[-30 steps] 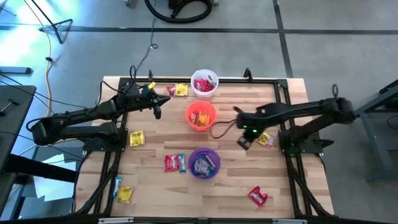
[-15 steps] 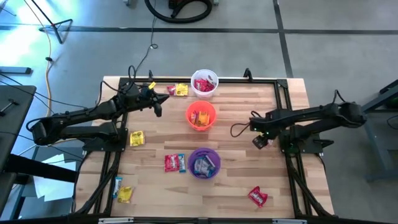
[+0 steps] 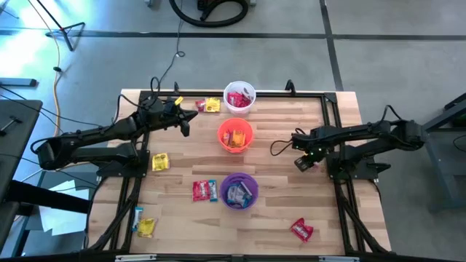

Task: Sort candy
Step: Put the yellow candy into the orange bucket

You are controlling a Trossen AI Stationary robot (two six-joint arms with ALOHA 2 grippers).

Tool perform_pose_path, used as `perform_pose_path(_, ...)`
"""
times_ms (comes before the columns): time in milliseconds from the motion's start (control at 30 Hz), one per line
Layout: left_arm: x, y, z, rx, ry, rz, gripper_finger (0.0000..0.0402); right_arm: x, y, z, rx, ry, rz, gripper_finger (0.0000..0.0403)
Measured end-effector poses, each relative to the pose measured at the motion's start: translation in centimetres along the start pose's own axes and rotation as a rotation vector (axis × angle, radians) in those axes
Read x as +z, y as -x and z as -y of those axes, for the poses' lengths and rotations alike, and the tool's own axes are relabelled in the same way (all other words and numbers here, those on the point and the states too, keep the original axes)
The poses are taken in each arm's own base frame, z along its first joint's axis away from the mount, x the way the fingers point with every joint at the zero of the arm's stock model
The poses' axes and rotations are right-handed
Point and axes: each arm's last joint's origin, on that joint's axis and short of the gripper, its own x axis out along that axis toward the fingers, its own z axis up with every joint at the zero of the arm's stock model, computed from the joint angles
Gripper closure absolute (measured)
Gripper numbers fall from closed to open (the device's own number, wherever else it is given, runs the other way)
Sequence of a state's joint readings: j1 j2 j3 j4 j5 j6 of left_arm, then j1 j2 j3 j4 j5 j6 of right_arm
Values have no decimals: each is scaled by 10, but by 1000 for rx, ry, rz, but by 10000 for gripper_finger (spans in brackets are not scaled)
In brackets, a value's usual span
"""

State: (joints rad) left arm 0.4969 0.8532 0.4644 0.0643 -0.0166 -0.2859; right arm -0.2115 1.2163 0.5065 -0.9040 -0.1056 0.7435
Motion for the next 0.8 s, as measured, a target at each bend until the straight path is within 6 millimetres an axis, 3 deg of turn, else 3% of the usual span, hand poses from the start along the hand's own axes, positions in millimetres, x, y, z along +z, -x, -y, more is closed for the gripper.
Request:
perform_pose_path(233,0,0,0,7,0,1,401,11,19,-13,69,40,62,394)
perform_pose_path(367,0,0,0,7,-6,1,401,23,52,-29,114,65,175,386)
perform_pose_path(667,0,0,-1,21,-8,4,401,66,161,-79,214,233,561,400)
perform_pose_path(800,0,0,-1,22,-25,4,401,98,179,-110,193,332,603,402)
